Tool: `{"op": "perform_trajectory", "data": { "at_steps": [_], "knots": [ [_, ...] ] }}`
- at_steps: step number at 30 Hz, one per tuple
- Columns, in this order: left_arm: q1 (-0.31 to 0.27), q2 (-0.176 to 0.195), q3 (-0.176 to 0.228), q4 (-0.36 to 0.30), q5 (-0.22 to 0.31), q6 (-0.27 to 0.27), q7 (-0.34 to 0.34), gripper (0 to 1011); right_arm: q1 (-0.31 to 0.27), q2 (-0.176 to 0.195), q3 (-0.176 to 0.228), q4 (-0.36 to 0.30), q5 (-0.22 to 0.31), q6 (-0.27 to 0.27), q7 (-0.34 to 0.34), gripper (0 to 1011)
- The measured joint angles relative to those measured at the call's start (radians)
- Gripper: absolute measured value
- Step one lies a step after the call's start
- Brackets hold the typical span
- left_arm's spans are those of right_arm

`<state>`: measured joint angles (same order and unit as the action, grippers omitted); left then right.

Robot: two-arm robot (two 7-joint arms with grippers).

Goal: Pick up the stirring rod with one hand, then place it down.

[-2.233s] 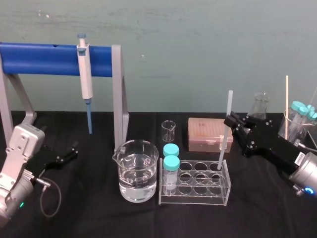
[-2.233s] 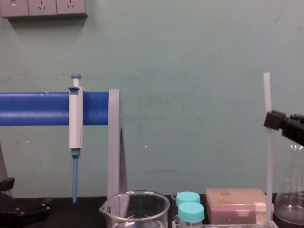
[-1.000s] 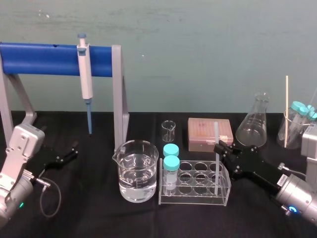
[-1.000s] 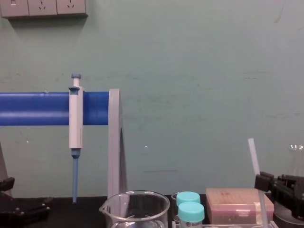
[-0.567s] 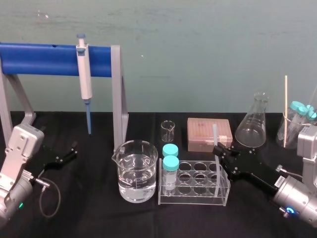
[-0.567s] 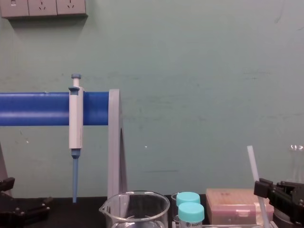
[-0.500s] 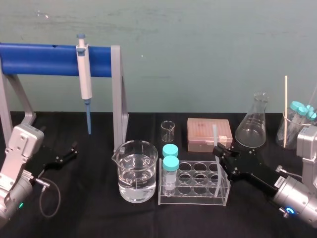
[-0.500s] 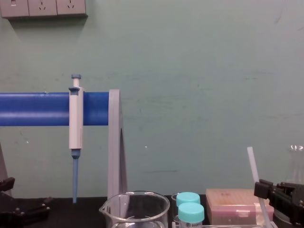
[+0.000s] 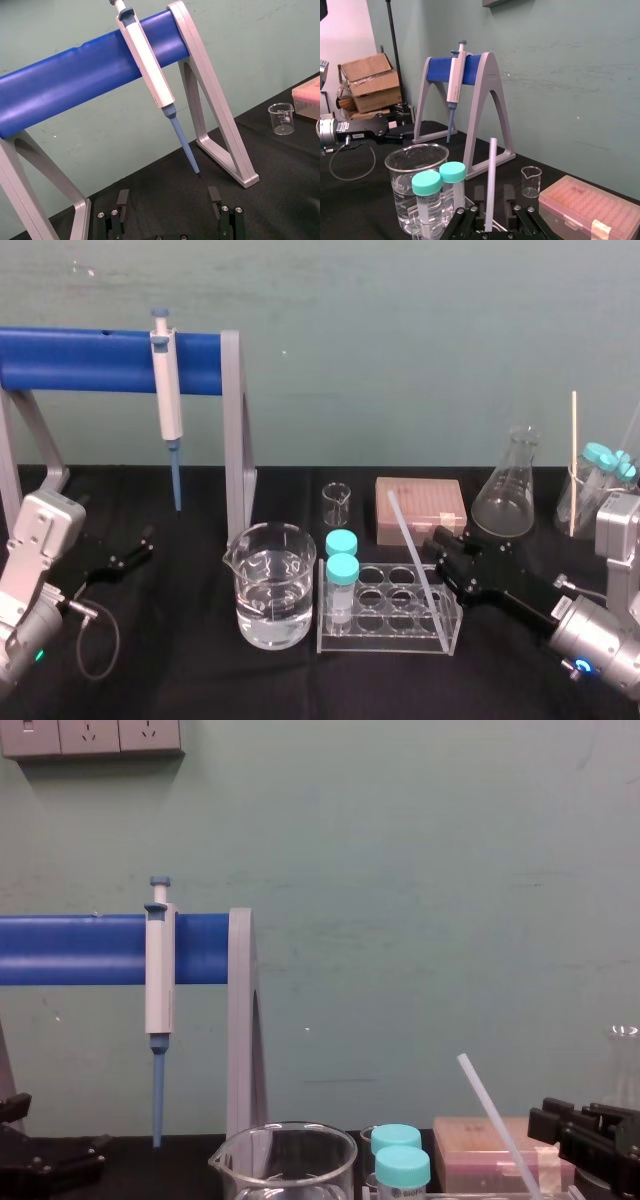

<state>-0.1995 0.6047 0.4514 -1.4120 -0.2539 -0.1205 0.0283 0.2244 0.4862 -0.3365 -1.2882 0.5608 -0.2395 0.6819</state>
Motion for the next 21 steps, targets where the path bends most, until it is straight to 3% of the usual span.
{"op": "perform_trajectory", "data": {
  "at_steps": [21],
  "knots": [
    [0.000, 0.000, 0.000, 0.000, 0.000, 0.000, 0.000, 1000, -0.006, 0.004, 0.010, -0.017, -0.007, -0.001, -0.021, 864]
  ]
}}
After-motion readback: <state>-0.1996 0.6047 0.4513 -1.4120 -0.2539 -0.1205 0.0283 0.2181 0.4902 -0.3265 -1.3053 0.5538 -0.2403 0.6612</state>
